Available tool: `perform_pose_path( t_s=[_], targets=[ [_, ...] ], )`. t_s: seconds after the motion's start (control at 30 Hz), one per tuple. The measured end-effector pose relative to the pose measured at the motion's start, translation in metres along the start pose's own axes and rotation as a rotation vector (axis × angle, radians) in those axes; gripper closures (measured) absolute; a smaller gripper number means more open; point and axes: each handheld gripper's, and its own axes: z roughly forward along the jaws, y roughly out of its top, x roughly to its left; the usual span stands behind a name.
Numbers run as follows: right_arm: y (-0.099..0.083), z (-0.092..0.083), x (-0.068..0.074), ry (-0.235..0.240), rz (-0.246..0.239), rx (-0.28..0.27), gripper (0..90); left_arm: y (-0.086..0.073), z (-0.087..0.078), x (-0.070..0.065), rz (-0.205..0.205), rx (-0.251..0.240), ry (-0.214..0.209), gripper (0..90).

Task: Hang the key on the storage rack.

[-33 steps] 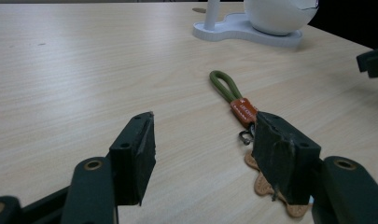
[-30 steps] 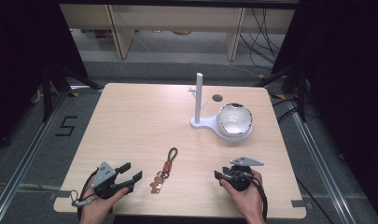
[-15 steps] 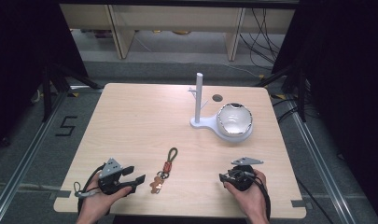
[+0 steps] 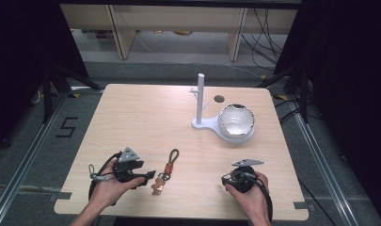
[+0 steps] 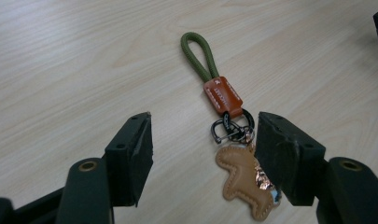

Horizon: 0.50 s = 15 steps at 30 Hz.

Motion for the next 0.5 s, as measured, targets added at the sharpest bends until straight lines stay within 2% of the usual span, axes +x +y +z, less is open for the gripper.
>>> perform_pose_path(
  t_s=[0.07,0.1,0.13,0.17,0.2,0.23,0.27,0.3,0.4,0.47,0.5],
  targets=[
    [0.001,-0.001,-0.001,0.005,-0.003,0.018,57.3,0.006,0.006,-0.001,-0.006,0.01,-0.008,36.1],
    [0.001,-0.002,-0.002,0.052,0.0,0.027,57.2,0.008,0.008,-0.002,-0.013,0.022,-0.01,36.0],
    [0.0,-0.001,-0.001,0.02,0.001,0.009,57.1,0.011,0.012,-0.003,-0.02,0.024,-0.014,36.1],
    [0.0,-0.001,-0.001,0.008,-0.001,-0.007,56.9,0.013,0.014,-0.004,-0.018,0.038,-0.016,36.0],
    [0.0,-0.002,0.0,-0.003,0.016,0.007,56.6,0.015,0.017,-0.005,-0.019,0.047,-0.016,36.1],
    [0.0,-0.002,0.0,-0.003,0.016,0.007,56.6,0.015,0.017,-0.005,-0.019,0.047,-0.016,36.2],
    [0.0,-0.001,-0.002,0.017,0.002,0.008,55.7,0.019,0.022,-0.005,-0.014,0.082,-0.025,36.4],
    [0.0,0.0,-0.004,0.021,-0.007,-0.002,55.6,0.02,0.025,-0.005,-0.012,0.091,-0.026,36.6],
    [0.0,0.0,-0.004,0.017,-0.001,0.011,55.2,0.023,0.029,-0.006,-0.001,0.119,-0.021,38.4],
    [0.0,0.0,-0.002,0.054,0.011,0.012,54.8,0.025,0.034,-0.008,0.006,0.137,-0.018,39.5],
    [0.0,0.001,-0.002,0.081,0.013,-0.004,54.7,0.029,0.039,-0.01,0.008,0.166,-0.022,39.7]
  ],
)
